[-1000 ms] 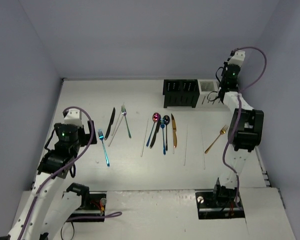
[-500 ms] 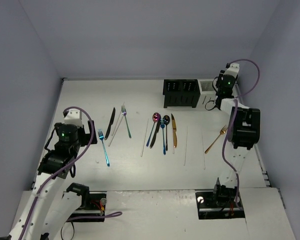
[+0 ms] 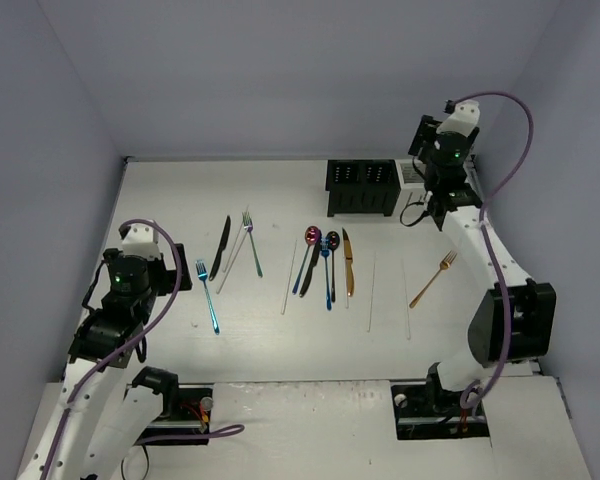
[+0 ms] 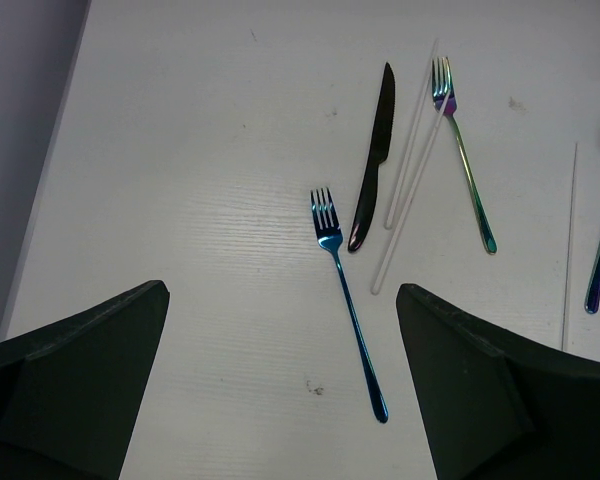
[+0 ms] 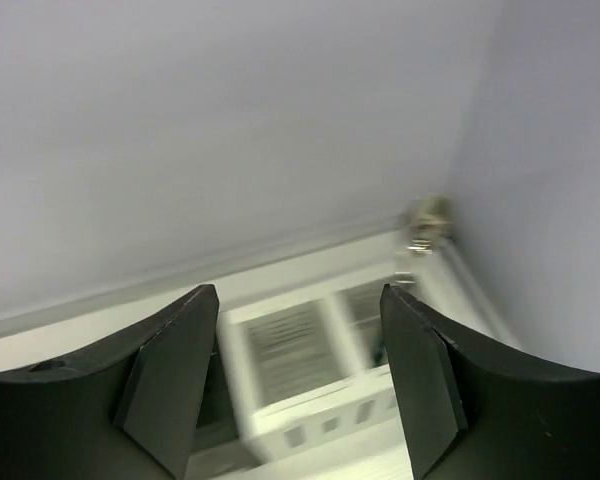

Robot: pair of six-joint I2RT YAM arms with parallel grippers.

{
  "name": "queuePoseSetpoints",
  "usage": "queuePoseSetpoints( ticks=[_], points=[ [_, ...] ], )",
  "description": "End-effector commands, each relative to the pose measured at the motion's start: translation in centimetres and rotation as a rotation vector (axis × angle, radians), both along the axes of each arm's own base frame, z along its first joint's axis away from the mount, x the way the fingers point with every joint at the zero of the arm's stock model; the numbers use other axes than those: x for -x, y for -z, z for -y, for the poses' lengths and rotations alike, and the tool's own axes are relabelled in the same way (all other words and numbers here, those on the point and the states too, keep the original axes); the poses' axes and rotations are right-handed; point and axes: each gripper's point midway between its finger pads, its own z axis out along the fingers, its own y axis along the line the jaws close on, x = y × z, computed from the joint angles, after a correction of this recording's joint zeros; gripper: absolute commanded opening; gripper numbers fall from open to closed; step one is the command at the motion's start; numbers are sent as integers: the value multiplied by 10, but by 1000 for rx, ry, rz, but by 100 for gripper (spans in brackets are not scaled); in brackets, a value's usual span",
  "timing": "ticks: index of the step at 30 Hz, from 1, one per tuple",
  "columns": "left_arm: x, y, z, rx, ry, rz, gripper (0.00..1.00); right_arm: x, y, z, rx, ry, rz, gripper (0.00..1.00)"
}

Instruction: Sort the eating utensils into containers

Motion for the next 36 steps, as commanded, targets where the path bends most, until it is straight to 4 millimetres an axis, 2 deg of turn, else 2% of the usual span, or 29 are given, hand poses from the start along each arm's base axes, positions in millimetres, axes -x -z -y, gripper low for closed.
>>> queuePoseSetpoints(
  ticks=[1, 3, 6, 9, 11, 15, 17, 21, 24, 36],
  points=[
    [-8, -13, 1, 24, -8, 55, 97, 51, 31, -85, -108, -96, -196, 60],
    [-7, -11, 2, 29, -3, 47, 97, 69, 57, -130, -119, -175, -283, 59],
    [-5, -11, 3, 35, 3, 45, 97, 98, 106, -163, -133, -220, -438, 59],
    [-5, -11, 2, 33, -2, 47, 97, 117, 139, -186, -178, -268, -534, 57],
    [-5, -10, 2, 33, -2, 46, 97, 124, 153, -194, -194, -287, -577, 55],
    [-5, -9, 4, 37, 6, 40, 97, 137, 194, -215, -207, -339, -705, 38],
    [-5, -9, 4, 37, 7, 37, 97, 142, 215, -226, -204, -360, -765, 34],
    [-4, -8, 4, 36, 7, 35, 97, 145, 236, -235, -196, -355, -816, 24],
    [-4, -8, 4, 37, 8, 34, 97, 145, 253, -237, -183, -335, -849, 20],
    [-3, -8, 5, 39, 11, 35, 97, 144, 289, -234, -153, -281, -914, 20]
  ],
)
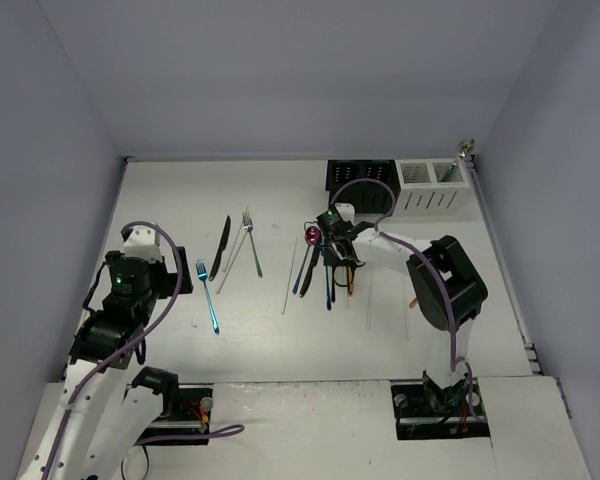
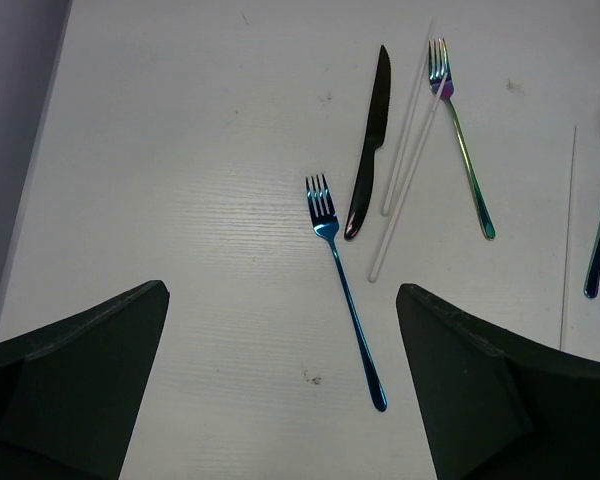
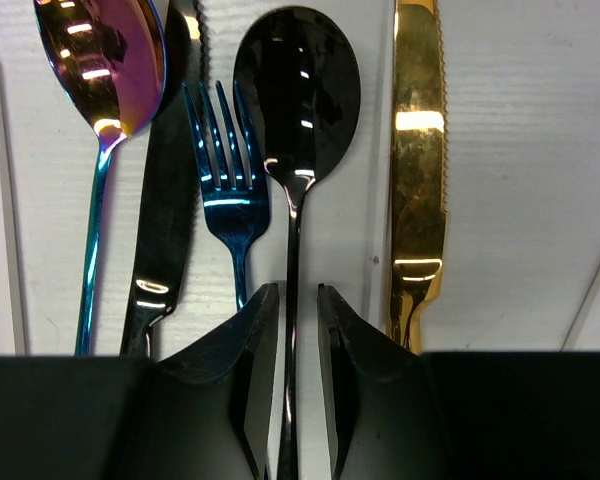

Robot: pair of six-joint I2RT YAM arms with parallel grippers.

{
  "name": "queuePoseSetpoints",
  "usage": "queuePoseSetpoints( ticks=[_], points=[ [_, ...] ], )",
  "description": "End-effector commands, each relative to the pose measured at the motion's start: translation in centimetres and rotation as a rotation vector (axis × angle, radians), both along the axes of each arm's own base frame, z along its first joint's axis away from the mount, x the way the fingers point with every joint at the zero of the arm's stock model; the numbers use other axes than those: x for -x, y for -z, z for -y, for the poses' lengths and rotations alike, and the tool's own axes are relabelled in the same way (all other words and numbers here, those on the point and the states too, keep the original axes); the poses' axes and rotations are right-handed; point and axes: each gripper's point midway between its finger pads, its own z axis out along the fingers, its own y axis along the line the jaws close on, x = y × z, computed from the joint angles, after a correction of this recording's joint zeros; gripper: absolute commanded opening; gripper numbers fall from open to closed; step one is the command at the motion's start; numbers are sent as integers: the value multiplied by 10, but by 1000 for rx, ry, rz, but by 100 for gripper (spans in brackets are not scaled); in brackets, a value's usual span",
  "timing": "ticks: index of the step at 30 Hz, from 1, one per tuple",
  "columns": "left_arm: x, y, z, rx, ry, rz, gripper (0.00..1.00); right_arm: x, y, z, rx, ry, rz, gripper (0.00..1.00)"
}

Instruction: Sort the eating utensils into containers

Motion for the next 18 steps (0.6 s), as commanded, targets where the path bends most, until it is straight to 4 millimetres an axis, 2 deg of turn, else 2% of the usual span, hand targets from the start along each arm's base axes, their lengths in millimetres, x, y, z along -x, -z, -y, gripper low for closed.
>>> queuePoseSetpoints(
  ticks=[1, 4, 7, 8, 11, 13, 14, 15, 16, 18],
  points=[
    [-8, -15, 2, 31, -5, 53, 97, -13, -5, -3, 0, 33, 33, 20],
    [-8, -14, 2, 30, -5, 52, 97, -12, 3, -1, 16, 37, 18, 17],
    [-7, -14, 2, 29, -6, 51, 97, -15, 2, 0, 29, 38, 28, 4],
    [-7, -14, 2, 28, -7, 49, 97, -16, 0, 0, 29, 38, 34, 1],
    [-7, -14, 2, 28, -9, 49, 97, -25, -23, -5, 22, 15, 90, 0],
    [-8, -13, 2, 27, -9, 46, 97, -35, -57, -8, -4, 4, 163, 0],
    [-8, -13, 2, 27, -9, 46, 97, -39, -66, -9, -6, -1, 186, 0],
    [-8, -13, 2, 27, -9, 45, 97, -45, -89, -11, -18, -8, 237, 0],
    [-8, -12, 2, 26, -9, 43, 97, -51, -122, -11, -37, -15, 307, 0],
    [-8, -13, 2, 26, -8, 45, 97, -58, -166, -7, -38, -21, 406, 0]
  ],
)
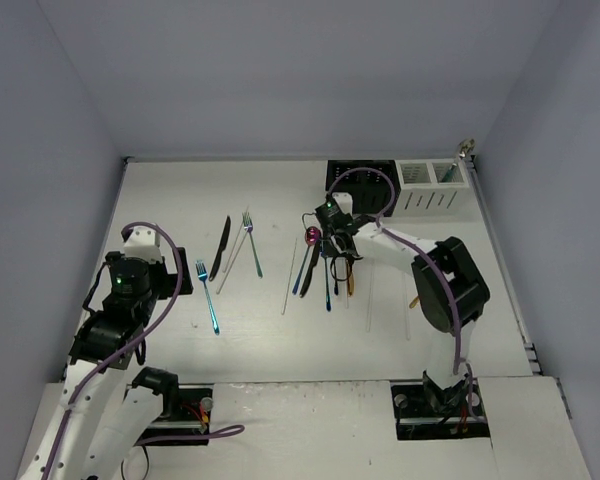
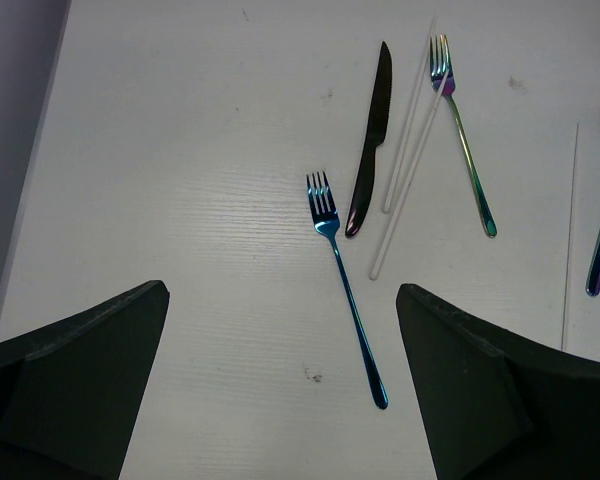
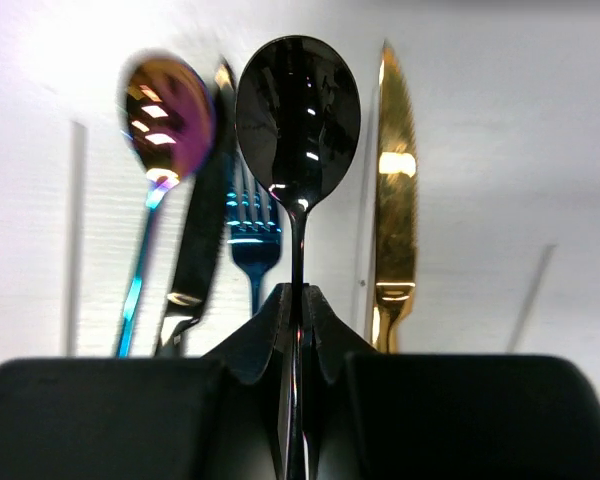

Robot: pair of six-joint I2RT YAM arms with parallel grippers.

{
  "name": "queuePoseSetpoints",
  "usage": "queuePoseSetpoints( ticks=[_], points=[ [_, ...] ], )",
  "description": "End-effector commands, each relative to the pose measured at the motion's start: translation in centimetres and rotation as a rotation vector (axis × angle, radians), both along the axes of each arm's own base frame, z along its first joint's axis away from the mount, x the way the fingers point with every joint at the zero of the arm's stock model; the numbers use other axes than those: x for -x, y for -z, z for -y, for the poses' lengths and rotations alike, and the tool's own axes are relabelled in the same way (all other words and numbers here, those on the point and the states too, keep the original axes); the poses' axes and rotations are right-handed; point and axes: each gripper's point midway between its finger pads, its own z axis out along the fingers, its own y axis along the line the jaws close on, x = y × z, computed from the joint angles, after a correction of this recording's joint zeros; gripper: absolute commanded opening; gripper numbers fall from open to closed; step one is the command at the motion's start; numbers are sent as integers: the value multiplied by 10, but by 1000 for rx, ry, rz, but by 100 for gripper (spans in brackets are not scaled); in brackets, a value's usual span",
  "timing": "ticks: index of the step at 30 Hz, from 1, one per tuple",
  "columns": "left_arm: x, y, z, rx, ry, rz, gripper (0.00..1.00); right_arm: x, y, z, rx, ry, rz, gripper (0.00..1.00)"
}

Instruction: Sort the eating utensils into containers

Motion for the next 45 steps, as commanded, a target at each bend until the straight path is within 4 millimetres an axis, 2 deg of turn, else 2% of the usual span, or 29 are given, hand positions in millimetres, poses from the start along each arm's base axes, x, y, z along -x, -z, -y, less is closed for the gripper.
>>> queuePoseSetpoints(
  ticks=[1, 3, 5, 11, 12, 16, 18, 22, 23, 25, 30, 32, 35, 36, 43, 45],
  points=[
    [-9, -15, 2, 29, -9, 52, 97, -44, -169, 0, -60, -1, 404, 0],
    [-9, -15, 1, 27, -13, 53, 97, -51, -208, 16, -14, 24, 500, 0],
    [-9, -14, 1, 25, -13, 51, 97, -63, -261, 47, 48, 65, 631, 0],
    [-9, -15, 0, 21, -15, 53, 97, -100, -349, 143, 42, 192, 906, 0],
    [-10, -15, 1, 23, -14, 55, 97, -104, -350, 156, 89, 191, 929, 0],
    [-10, -16, -1, 20, -21, 58, 98, -120, -375, 202, 145, 226, 1085, 0],
    [-10, -17, -1, 18, -22, 63, 97, -132, -377, 231, 161, 255, 1140, 0],
    [-9, -20, -3, 15, -30, 71, 97, -162, -369, 262, 184, 276, 1157, 0],
    [-9, -20, -3, 14, -31, 76, 97, -166, -367, 278, 202, 295, 1152, 0],
    [-9, -21, -3, 17, -33, 81, 97, -179, -361, 291, 213, 297, 1150, 0],
    [-11, -25, -5, 13, -38, 96, 97, -208, -332, 318, 224, 315, 1125, 0],
    [-12, -26, -5, 11, -40, 102, 97, -218, -317, 326, 217, 327, 1106, 0],
    [-12, -26, -4, 12, -35, 107, 97, -229, -314, 334, 171, 335, 1122, 0],
    [-13, -26, -4, 12, -33, 110, 97, -235, -306, 336, 168, 333, 1114, 0],
    [-17, -24, -4, 7, -35, 104, 97, -256, -294, 337, 144, 326, 1119, 0],
    [-18, -23, -4, 8, -32, 97, 97, -260, -282, 336, 135, 324, 1102, 0]
  ],
)
